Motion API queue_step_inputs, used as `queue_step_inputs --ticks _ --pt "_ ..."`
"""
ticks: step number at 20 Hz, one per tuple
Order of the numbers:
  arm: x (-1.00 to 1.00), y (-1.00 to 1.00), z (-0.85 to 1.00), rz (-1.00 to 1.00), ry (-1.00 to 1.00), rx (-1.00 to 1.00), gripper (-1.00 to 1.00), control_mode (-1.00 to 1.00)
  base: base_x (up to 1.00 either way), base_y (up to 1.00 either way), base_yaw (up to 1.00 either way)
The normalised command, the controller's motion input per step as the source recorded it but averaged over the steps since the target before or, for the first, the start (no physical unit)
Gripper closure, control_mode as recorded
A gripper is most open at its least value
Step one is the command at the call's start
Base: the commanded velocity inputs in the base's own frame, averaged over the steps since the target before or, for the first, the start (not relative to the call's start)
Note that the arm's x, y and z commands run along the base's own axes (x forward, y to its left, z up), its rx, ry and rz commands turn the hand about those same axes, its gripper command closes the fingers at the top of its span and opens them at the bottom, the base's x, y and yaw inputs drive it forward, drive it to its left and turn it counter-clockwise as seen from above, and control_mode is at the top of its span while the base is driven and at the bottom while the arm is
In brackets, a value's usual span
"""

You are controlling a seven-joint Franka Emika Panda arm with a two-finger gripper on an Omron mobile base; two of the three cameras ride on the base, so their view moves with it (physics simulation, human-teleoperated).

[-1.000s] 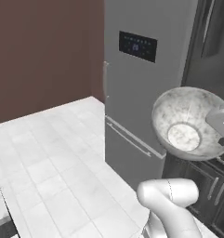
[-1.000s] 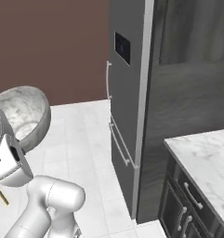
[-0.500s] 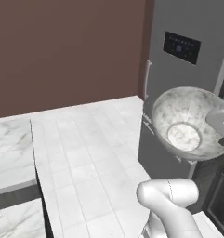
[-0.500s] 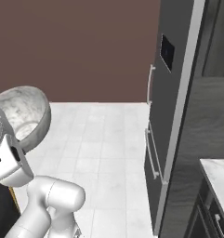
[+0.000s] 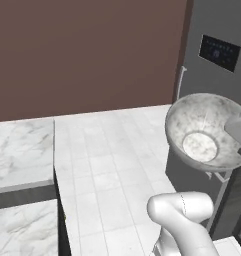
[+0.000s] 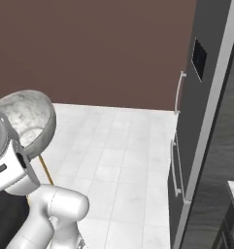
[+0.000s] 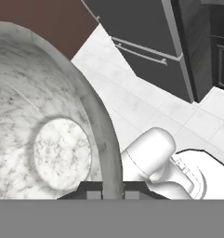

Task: Move the bowls from the cabinet to the plates on the dining table.

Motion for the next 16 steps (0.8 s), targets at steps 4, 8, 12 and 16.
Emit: queue_step_inputs --ticks 4,8,12,16 --pt "0.0 0.0 0.0 0.0 0.0 0.0 1.0 1.0 0.0 0.0 0.0" --pt "0.0 0.0 0.0 0.0 0.0 0.0 1.0 1.0 0.09 0.0 0.0" --pt "0.0 0.0 0.0 0.0 0.0 0.0 1.0 1.0 0.54 0.0 0.0" --pt "0.0 0.0 0.0 0.0 0.0 0.0 1.0 1.0 0.73 0.0 0.0"
